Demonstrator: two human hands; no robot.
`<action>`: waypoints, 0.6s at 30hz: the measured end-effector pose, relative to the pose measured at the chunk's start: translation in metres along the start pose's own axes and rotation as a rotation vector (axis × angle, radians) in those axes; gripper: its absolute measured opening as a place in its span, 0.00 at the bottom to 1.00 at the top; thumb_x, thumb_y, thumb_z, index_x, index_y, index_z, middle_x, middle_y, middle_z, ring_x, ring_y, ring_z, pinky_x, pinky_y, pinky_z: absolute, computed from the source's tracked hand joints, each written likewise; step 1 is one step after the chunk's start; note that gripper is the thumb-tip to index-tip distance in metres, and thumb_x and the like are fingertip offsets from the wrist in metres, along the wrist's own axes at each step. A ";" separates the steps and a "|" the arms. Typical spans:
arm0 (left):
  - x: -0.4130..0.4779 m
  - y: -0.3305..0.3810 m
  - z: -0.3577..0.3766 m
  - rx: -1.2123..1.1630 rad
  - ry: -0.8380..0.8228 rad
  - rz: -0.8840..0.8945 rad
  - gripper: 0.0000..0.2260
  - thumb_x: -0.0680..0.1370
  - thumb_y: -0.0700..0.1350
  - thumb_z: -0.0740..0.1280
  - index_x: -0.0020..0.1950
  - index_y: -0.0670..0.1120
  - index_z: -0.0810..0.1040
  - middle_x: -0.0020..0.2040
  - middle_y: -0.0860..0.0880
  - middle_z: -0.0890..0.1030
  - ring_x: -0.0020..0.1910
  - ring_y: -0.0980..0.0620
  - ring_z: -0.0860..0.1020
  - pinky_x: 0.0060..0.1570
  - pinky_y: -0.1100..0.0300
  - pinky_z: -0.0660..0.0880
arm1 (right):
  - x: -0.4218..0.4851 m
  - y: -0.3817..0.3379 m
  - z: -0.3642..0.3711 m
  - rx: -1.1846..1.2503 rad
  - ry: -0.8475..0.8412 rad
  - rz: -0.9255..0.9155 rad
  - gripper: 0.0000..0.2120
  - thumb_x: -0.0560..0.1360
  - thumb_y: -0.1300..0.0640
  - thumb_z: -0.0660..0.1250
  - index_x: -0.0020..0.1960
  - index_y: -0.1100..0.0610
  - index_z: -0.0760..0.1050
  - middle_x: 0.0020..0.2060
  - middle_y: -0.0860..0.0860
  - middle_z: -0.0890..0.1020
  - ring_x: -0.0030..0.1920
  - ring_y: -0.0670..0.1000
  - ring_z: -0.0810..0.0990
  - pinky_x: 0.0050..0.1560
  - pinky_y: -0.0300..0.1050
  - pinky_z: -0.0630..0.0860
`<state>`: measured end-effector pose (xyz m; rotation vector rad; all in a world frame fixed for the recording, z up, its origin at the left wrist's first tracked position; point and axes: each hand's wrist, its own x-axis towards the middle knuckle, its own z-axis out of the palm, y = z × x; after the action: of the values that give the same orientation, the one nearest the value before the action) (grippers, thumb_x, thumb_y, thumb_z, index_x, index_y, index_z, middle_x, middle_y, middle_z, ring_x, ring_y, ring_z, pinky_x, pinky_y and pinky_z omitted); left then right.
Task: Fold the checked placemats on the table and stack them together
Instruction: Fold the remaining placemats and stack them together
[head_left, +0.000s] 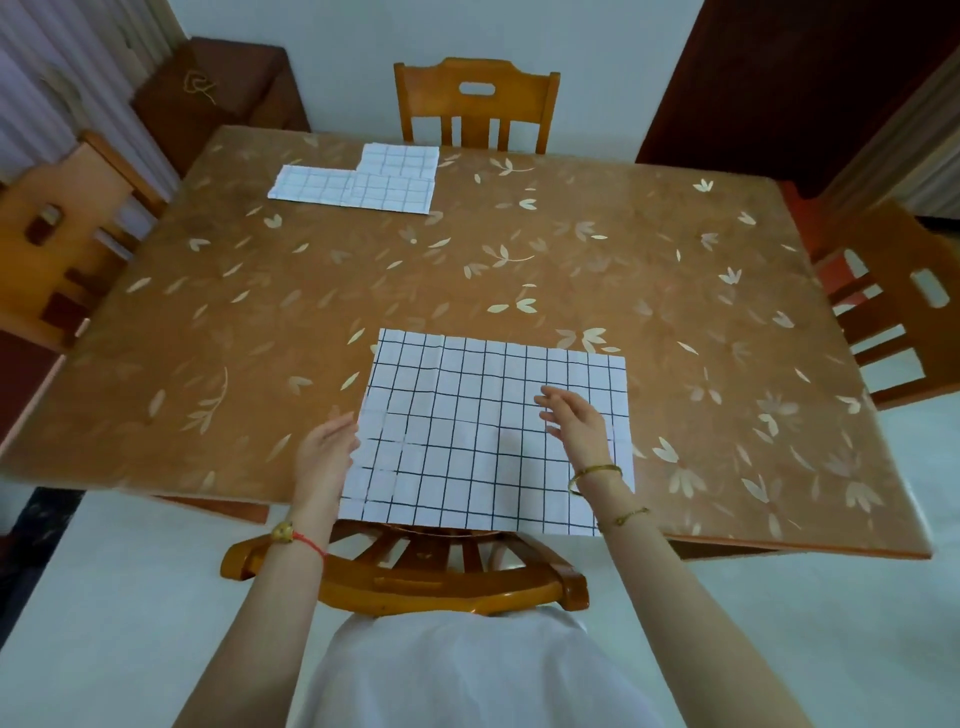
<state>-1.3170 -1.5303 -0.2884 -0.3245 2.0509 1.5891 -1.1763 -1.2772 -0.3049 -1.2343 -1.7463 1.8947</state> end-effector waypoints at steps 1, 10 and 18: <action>0.006 -0.006 -0.002 0.042 0.019 -0.006 0.08 0.81 0.42 0.64 0.57 0.52 0.79 0.68 0.49 0.76 0.59 0.53 0.77 0.62 0.54 0.74 | 0.010 0.000 0.006 -0.059 -0.015 -0.012 0.09 0.79 0.55 0.63 0.56 0.54 0.79 0.53 0.53 0.84 0.55 0.54 0.81 0.55 0.48 0.77; 0.042 -0.036 -0.004 0.320 0.111 -0.148 0.14 0.74 0.35 0.60 0.58 0.36 0.77 0.60 0.34 0.78 0.59 0.32 0.75 0.55 0.46 0.77 | 0.085 -0.018 0.079 -0.481 -0.248 -0.124 0.11 0.79 0.56 0.64 0.60 0.57 0.79 0.55 0.52 0.82 0.54 0.51 0.79 0.57 0.42 0.74; 0.049 -0.056 0.007 0.328 0.168 -0.202 0.21 0.76 0.36 0.66 0.70 0.43 0.73 0.68 0.44 0.75 0.63 0.45 0.76 0.50 0.59 0.74 | 0.145 -0.032 0.161 -0.786 -0.457 -0.227 0.14 0.79 0.56 0.62 0.62 0.58 0.77 0.58 0.54 0.81 0.57 0.53 0.79 0.49 0.38 0.69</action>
<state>-1.3289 -1.5332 -0.3624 -0.5382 2.2800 1.1165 -1.3917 -1.2761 -0.3479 -0.7535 -2.9042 1.4581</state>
